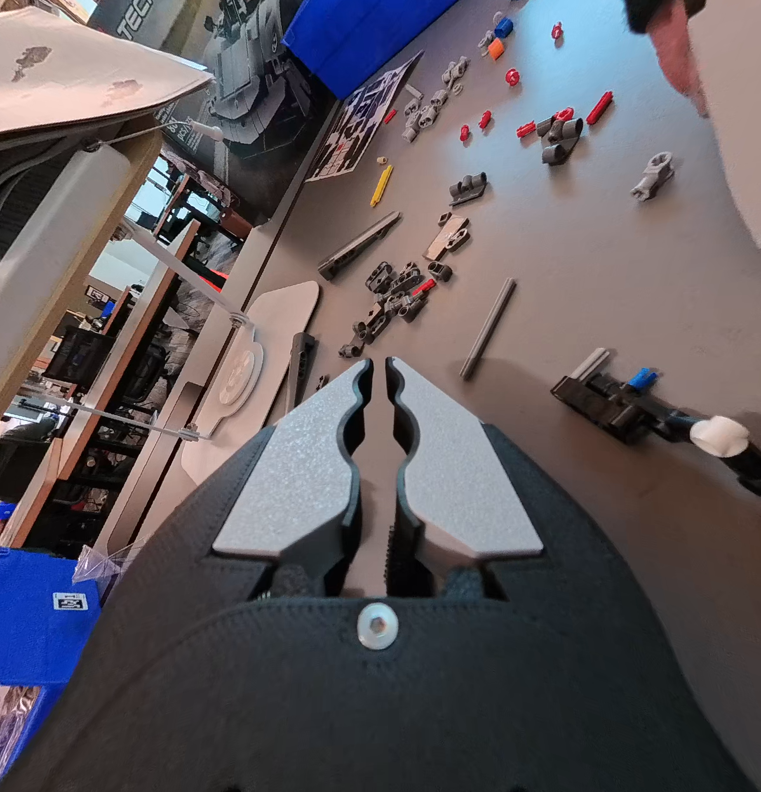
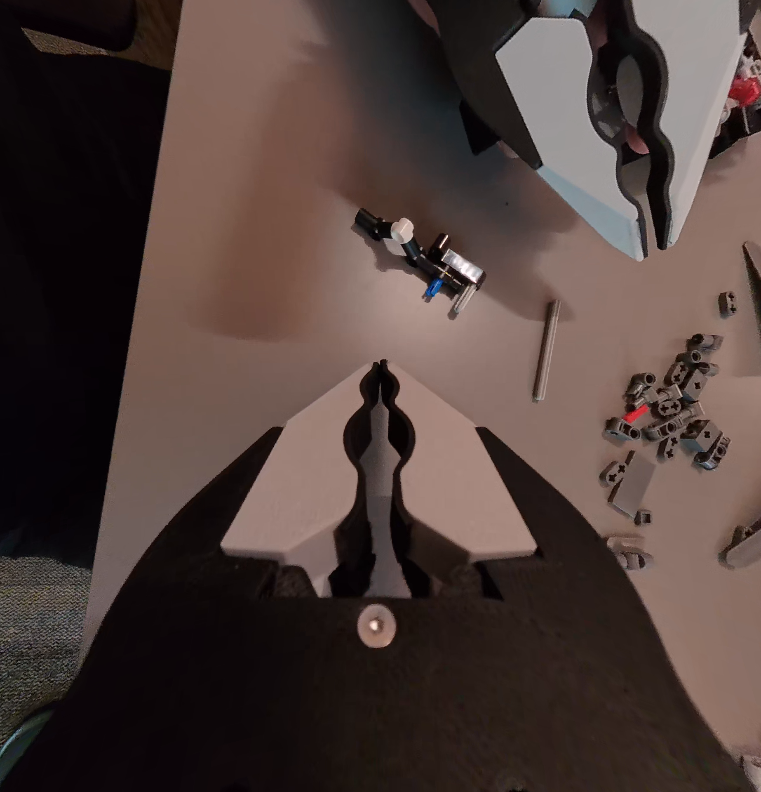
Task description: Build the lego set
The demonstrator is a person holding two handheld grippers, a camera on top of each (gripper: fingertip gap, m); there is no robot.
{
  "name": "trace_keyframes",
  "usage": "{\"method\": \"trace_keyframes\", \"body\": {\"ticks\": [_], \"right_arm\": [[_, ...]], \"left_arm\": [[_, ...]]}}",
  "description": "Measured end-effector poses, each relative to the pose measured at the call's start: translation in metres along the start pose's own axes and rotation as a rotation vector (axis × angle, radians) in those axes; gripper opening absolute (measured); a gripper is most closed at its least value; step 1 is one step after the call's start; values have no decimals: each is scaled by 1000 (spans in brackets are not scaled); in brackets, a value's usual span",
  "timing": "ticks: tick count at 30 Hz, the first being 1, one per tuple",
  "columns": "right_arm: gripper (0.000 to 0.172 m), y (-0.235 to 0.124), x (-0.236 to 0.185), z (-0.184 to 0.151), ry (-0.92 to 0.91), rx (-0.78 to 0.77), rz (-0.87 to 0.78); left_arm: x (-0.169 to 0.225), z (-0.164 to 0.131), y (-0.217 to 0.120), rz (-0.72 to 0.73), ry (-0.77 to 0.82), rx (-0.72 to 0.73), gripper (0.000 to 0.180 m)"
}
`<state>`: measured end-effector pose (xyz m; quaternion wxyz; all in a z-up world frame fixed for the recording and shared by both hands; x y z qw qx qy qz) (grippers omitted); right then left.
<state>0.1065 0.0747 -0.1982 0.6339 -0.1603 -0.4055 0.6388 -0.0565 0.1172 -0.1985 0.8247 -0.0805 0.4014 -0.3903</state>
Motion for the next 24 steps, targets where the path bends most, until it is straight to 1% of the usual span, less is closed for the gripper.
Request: {"method": "trace_keyframes", "body": {"ticks": [3,6,9,11,14,16,18,20,22,24], "right_arm": [[3,4,1,-1,16,-17,3],[14,0,2,-3,32,-24,-5],[12,-11,5,-5,58,1,-28],[3,-24,9,-11,66,2,-78],[4,-59,13,-29,118,-24,-160],[4,-97,20,-56,169,-94,-270],[6,-141,25,-88,260,-157,-354],[11,-179,21,-118,344,-227,-391],[12,-204,12,-144,397,-309,-409],[12,-213,3,-162,421,-363,-407]], "left_arm": [[0,0,0,0,-1,0,4],[0,0,0,-1,2,-2,4],[1,0,1,-3,8,-4,4],[2,0,1,-4,14,-6,4],[2,0,0,-4,19,-5,4],[3,0,-1,-4,20,-4,4],[3,0,0,-6,24,-7,4],[4,0,1,-9,31,-14,4],[5,0,2,-9,41,-17,4],[6,0,4,-7,51,-24,4]]}}
Point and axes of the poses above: each gripper's, where its closed fingertips meet, y out along the fingers, z out of its top, x = y × z across the jaws, the point moved 8 cm from there along -y, back along the fingers, and after that the axes turned 9 degrees about -z, right-handed, at the moved point
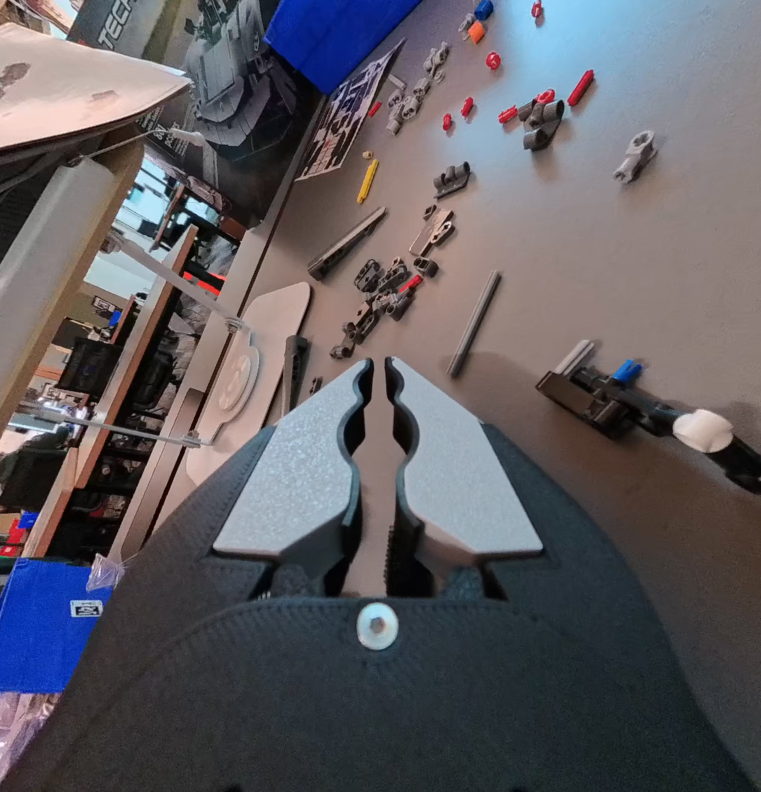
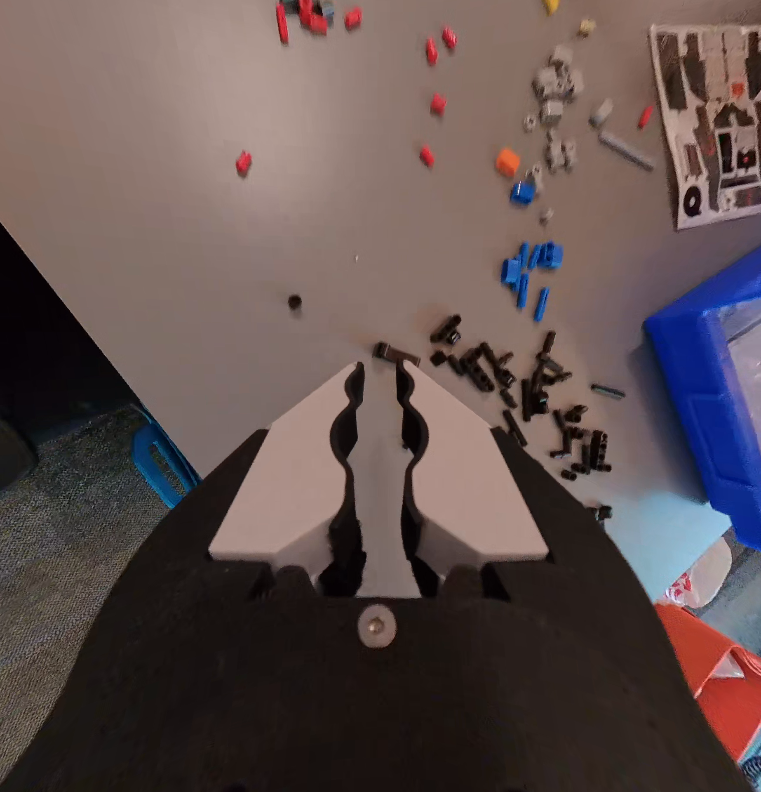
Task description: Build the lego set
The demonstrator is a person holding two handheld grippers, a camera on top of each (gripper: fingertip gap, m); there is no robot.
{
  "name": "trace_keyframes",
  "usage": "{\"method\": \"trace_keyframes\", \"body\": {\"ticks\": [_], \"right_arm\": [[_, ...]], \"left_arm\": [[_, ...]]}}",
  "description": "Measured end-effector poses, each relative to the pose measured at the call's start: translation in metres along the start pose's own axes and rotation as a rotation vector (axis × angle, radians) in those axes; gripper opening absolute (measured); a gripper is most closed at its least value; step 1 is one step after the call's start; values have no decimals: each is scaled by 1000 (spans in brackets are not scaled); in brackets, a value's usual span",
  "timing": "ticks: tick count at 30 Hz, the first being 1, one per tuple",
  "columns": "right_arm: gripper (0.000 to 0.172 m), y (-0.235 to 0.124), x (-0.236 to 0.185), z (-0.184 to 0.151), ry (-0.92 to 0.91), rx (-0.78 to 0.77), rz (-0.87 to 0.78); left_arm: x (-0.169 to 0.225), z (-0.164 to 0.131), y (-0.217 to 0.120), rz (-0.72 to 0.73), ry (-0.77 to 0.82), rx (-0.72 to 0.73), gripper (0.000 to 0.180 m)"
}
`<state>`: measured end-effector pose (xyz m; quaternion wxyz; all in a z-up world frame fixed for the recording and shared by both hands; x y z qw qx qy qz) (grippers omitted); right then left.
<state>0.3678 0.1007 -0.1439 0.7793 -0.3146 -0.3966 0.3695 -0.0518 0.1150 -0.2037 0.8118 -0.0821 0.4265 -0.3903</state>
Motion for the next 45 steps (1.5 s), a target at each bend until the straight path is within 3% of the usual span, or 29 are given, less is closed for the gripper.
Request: {"method": "trace_keyframes", "body": {"ticks": [4,14,45], "right_arm": [[13,14,-5,-15,-20,-47,12],[10,51,1,-13,-36,-64,47],[9,72,4,4,-11,10,120]], "left_arm": [[2,0,3,11,28,-22,4],[4,0,4,31,63,-36,3],[7,-1,6,19,88,-52,3]]}}
Point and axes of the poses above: each gripper's, where its closed fingertips meet, y out along the fingers, z out of its top, x = y × z across the jaws, the point moved 8 cm from there along -y, back along the fingers, and after that the axes turned 9 degrees about -z, right-handed, at the moved point
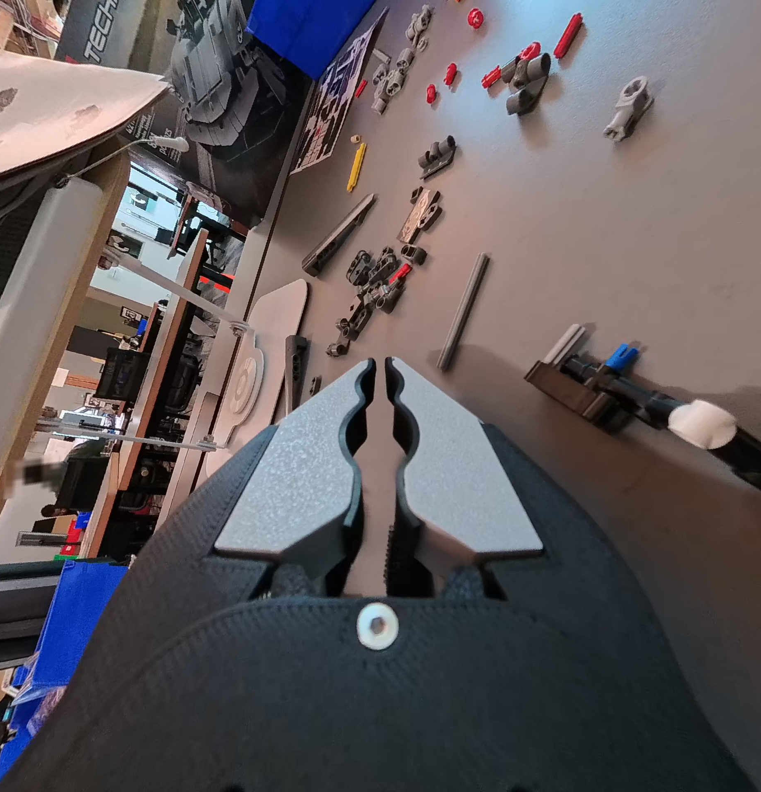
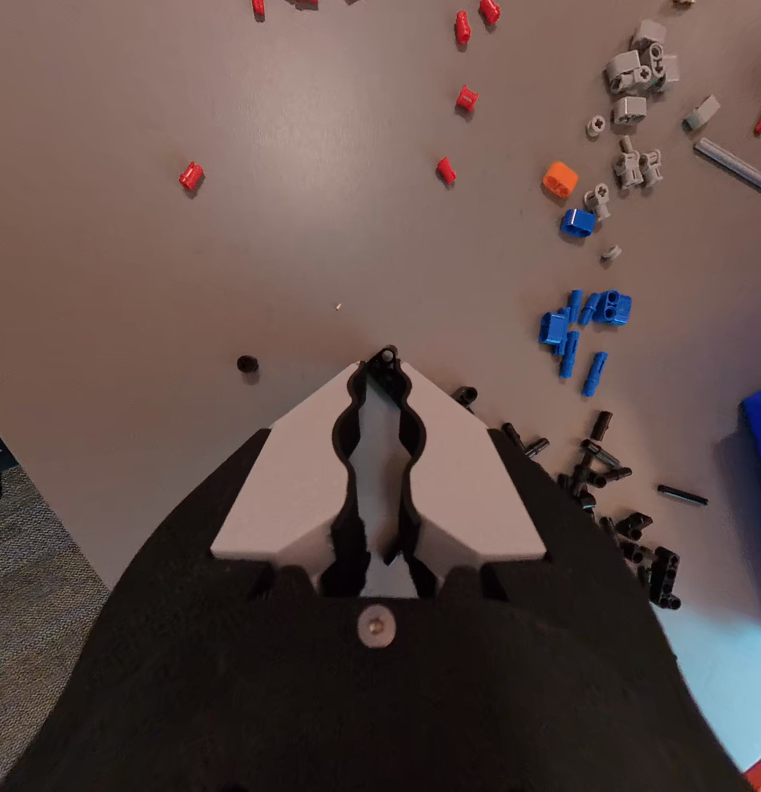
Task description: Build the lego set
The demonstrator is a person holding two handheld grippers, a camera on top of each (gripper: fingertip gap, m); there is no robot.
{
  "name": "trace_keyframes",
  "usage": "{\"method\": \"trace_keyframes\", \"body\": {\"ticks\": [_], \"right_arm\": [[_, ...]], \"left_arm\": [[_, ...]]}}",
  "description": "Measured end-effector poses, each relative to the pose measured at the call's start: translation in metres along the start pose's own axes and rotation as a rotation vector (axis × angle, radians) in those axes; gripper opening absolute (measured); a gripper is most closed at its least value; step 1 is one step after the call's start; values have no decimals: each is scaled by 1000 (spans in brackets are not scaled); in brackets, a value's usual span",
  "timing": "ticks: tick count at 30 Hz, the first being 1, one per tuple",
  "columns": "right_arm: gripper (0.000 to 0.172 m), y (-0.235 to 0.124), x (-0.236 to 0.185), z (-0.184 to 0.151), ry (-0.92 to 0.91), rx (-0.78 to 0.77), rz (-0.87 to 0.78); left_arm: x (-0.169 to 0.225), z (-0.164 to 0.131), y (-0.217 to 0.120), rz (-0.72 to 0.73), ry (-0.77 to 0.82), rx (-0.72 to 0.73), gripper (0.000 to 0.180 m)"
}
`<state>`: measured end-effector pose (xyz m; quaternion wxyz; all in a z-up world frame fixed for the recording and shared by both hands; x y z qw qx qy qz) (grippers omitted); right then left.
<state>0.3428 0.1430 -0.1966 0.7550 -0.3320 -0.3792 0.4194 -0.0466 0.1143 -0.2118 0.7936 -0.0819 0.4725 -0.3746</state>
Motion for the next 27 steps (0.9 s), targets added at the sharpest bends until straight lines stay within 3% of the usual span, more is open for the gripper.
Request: {"method": "trace_keyframes", "body": {"ticks": [13,20,27], "right_arm": [[9,0,-9,33,-42,103,-5],[9,-10,-41,89,-174,207,11],[9,9,-99,146,-346,265,136]], "left_arm": [[0,0,-1,-3,-3,7,3],[-1,0,-1,-6,-7,8,3],[-1,0,-2,-11,-13,16,3]]}}
Point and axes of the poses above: each gripper's, where its closed fingertips meet, y out along the fingers, z out of its top, x = y × z across the jaws, the point moved 8 cm from there along -y, back along the fingers, and after that the axes turned 9 degrees about -z, right-handed, at the moved point
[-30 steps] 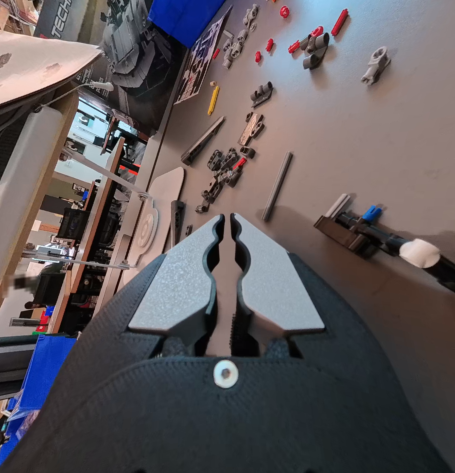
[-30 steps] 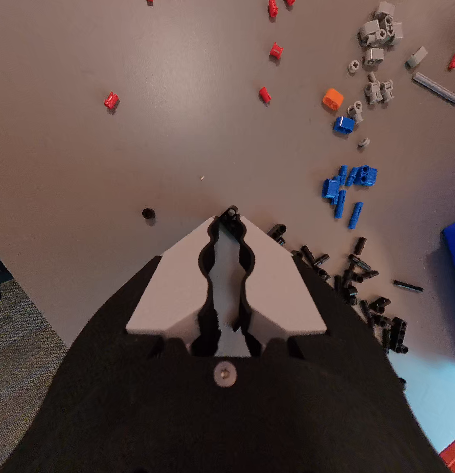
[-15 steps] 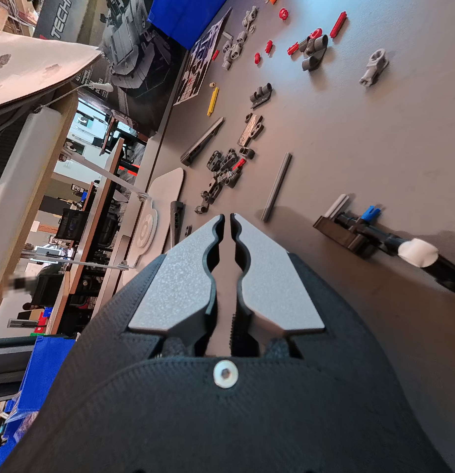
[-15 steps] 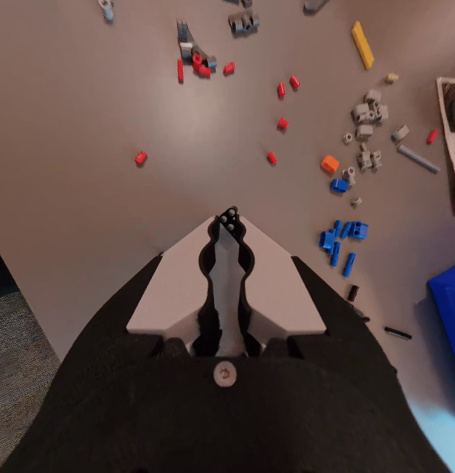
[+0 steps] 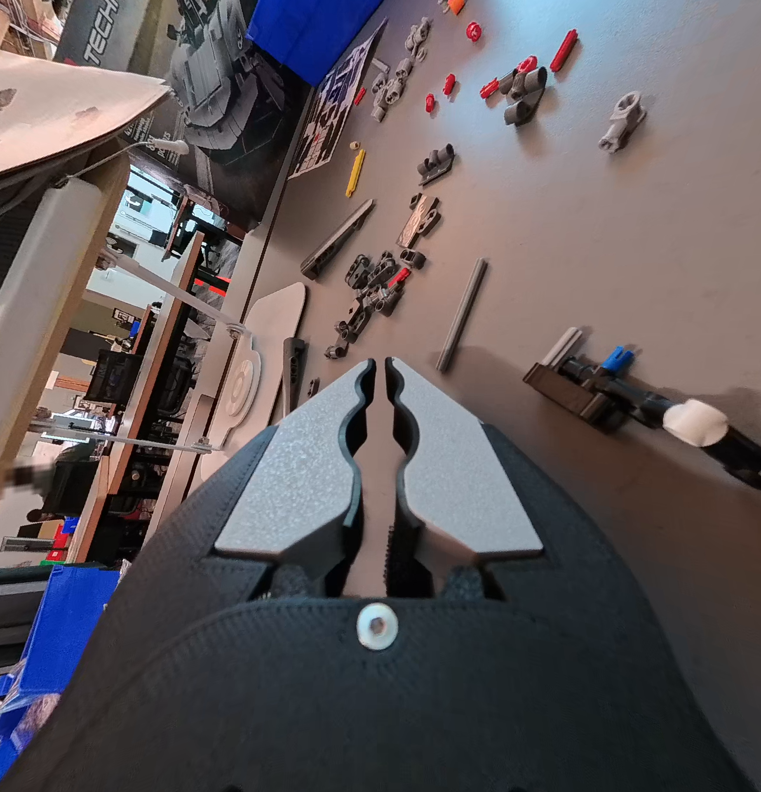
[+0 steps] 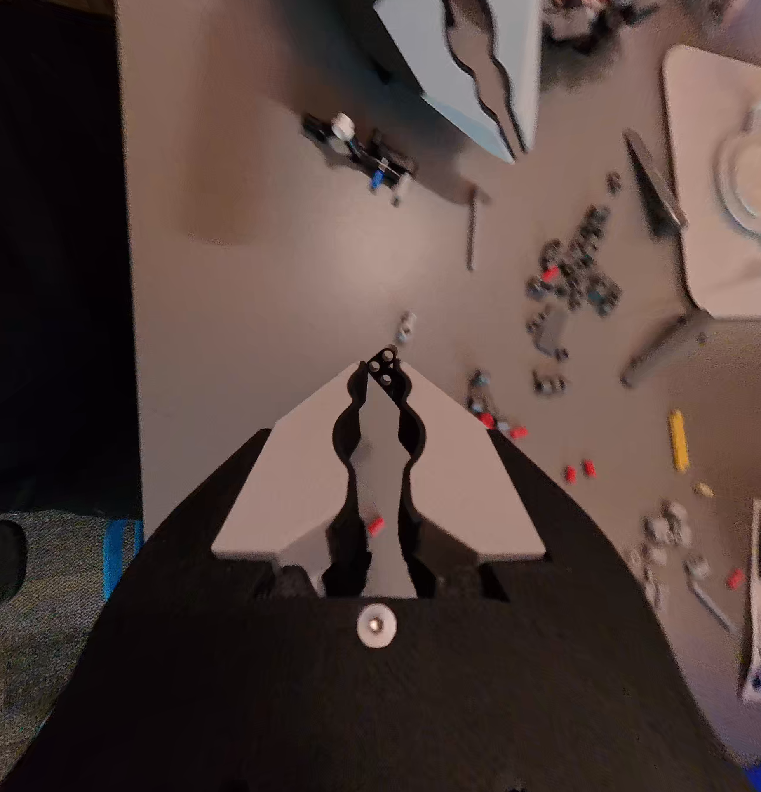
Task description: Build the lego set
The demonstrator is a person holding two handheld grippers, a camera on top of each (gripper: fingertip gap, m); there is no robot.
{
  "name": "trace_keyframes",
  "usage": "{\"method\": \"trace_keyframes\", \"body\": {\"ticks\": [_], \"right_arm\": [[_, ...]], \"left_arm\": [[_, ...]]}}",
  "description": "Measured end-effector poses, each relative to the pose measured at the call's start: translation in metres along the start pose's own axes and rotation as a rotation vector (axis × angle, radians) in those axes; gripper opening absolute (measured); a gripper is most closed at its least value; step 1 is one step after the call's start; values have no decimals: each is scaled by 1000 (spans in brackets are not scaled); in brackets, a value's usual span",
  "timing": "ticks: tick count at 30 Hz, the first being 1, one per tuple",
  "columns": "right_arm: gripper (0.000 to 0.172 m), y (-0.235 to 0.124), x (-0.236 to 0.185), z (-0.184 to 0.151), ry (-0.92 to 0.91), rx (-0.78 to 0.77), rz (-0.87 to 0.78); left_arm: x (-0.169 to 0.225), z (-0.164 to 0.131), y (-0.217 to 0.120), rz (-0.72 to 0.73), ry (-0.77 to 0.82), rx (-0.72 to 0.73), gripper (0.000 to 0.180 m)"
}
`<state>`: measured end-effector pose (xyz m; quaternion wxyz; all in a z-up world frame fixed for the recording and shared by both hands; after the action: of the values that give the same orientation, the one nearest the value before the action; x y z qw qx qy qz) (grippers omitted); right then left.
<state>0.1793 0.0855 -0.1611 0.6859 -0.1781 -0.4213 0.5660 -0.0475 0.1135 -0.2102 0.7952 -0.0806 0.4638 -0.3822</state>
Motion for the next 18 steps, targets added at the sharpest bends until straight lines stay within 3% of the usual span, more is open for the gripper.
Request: {"method": "trace_keyframes", "body": {"ticks": [6,18], "right_arm": [[9,37,-28,33,-89,-5,155],[9,63,-40,45,-92,-62,243]], "left_arm": [[0,1,-2,-13,-12,12,3],[0,3,-4,-40,-45,35,3]]}}
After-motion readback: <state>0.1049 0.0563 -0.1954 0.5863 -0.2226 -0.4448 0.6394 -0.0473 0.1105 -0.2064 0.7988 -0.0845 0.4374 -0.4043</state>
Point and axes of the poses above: each gripper's, where its closed fingertips meet, y out along the fingers, z out of its top, x = y × z across the jaws, the point moved 8 cm from there along -y, back along the fingers, and after that the axes turned 9 degrees about -z, right-handed, at the moved point
